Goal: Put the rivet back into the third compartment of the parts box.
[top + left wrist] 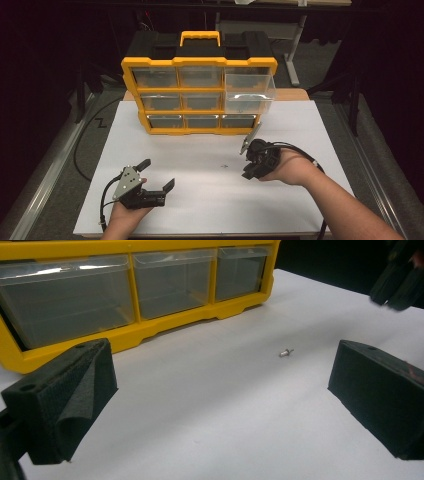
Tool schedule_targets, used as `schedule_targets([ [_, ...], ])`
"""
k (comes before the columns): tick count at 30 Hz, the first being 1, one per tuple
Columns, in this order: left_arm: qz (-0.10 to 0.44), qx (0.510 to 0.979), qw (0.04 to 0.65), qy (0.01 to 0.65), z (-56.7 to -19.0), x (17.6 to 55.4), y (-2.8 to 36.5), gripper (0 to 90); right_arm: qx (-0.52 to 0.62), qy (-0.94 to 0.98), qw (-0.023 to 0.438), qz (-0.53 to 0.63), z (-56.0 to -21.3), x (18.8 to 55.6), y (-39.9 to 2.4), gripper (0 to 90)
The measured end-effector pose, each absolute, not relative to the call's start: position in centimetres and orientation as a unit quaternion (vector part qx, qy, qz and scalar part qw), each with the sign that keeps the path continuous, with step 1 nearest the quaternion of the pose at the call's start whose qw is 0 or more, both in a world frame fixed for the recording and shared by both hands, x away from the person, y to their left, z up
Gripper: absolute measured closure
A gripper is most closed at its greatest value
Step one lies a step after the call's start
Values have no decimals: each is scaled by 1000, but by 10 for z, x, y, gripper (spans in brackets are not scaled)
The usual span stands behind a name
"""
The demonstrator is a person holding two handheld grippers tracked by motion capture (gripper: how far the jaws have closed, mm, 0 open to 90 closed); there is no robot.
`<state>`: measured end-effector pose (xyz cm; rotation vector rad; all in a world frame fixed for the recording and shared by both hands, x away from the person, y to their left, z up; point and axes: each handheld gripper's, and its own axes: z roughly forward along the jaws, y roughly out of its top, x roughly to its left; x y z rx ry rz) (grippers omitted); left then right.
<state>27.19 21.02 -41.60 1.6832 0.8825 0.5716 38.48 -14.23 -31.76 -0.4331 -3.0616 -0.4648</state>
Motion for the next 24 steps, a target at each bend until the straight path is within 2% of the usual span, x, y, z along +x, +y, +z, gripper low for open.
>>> schedule_targets([
  [9, 242, 710, 546, 373, -416, 272, 210, 3, -124, -981, -2, -150, -256, 384, -149, 757],
  [24, 242, 710, 547, 371, -415, 270, 212, 3, -120, -979, -41, -158, -162, 392, -154, 757],
])
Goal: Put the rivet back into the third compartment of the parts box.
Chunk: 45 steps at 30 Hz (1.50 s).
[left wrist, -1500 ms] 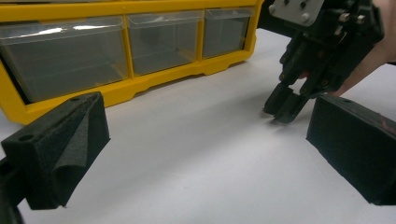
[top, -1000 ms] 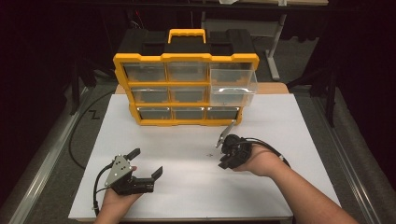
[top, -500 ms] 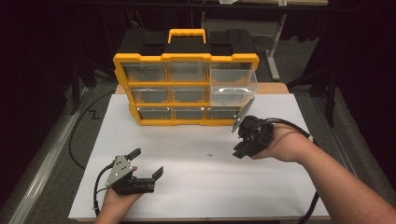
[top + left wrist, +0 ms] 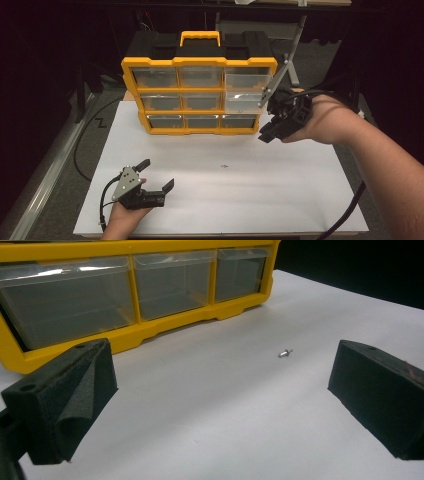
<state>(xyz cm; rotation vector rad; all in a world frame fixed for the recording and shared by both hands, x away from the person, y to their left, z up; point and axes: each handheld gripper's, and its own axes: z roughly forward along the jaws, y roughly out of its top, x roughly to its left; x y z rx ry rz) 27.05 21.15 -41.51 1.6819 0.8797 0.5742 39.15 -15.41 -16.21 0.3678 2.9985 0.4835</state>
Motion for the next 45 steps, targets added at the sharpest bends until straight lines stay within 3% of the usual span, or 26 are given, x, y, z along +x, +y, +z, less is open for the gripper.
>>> schedule_targets([
  [8, 242, 708, 549, 373, -415, 270, 212, 3, 121, 978, 61, 161, -123, 400, -149, 757],
  [17, 242, 707, 550, 374, -415, 270, 213, 3, 127, 978, 74, 148, -102, 426, -132, 757],
  [35, 240, 705, 553, 373, -414, 270, 215, 3, 161, 974, 77, 138, -108, 479, -106, 752],
  [36, 241, 704, 553, 373, -414, 270, 215, 3, 163, 974, 78, 136, -108, 479, -106, 746],
  [40, 240, 705, 553, 374, -414, 271, 215, 3, 183, 968, 90, 143, -104, 480, -108, 516],
  [45, 240, 706, 552, 374, -415, 271, 215, 3, 182, 965, 95, 160, -91, 465, -114, 484],
])
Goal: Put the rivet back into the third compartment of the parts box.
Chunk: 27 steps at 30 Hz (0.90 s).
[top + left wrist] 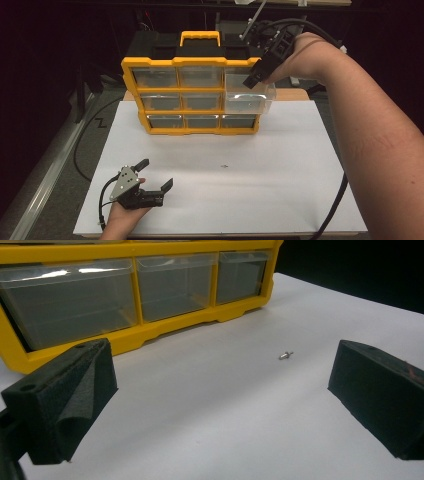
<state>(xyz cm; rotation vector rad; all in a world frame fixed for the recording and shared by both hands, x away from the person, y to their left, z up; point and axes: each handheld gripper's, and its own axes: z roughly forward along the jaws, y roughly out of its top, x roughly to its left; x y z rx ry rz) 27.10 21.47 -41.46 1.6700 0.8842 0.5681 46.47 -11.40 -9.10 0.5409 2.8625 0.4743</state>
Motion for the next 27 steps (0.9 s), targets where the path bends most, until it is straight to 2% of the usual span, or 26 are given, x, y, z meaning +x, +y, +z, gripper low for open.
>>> schedule_targets([
  [6, 238, 708, 551, 372, -415, 271, 213, 3, 168, 970, 85, 153, -96, 439, -127, 477],
  [12, 238, 706, 552, 374, -415, 271, 212, 3, 161, 973, 76, 148, -115, 415, -142, 463],
  [19, 239, 706, 551, 375, -415, 271, 211, 2, 143, 978, 61, 142, -149, 389, -152, 427],
  [27, 239, 708, 549, 374, -415, 271, 210, 3, 144, 979, 51, 132, -196, 379, -155, 350],
])
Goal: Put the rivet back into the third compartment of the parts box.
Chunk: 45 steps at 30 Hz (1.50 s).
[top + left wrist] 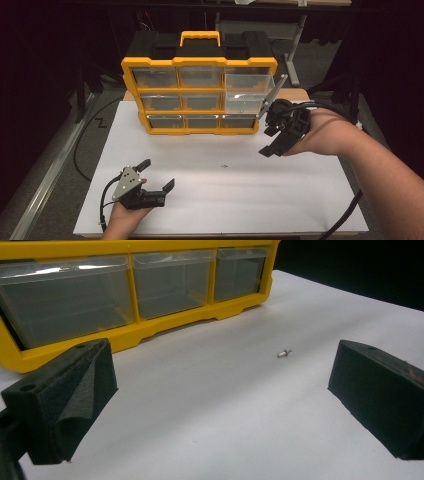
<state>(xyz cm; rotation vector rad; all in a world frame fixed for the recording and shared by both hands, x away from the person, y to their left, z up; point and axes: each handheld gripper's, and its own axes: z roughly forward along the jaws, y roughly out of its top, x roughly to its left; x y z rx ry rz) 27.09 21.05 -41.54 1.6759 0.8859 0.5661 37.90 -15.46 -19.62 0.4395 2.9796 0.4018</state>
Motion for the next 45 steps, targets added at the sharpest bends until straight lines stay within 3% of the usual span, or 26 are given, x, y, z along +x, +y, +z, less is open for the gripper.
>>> schedule_targets([
  [11, 239, 709, 550, 373, -415, 270, 211, 3, 166, 977, 48, 125, -260, 376, -154, 171],
  [21, 239, 708, 549, 374, -415, 270, 212, 2, 184, 975, 13, 123, -326, 379, -145, 0],
  [31, 238, 707, 552, 373, -415, 270, 213, 2, 175, 978, 2, 114, -378, 389, -130, 8],
  [38, 237, 707, 552, 373, -415, 270, 213, 3, 173, 976, -1, 130, -394, 402, -108, 79],
  [45, 236, 707, 552, 373, -415, 270, 213, 3, 159, 978, 3, 137, -399, 413, -91, 215],
])
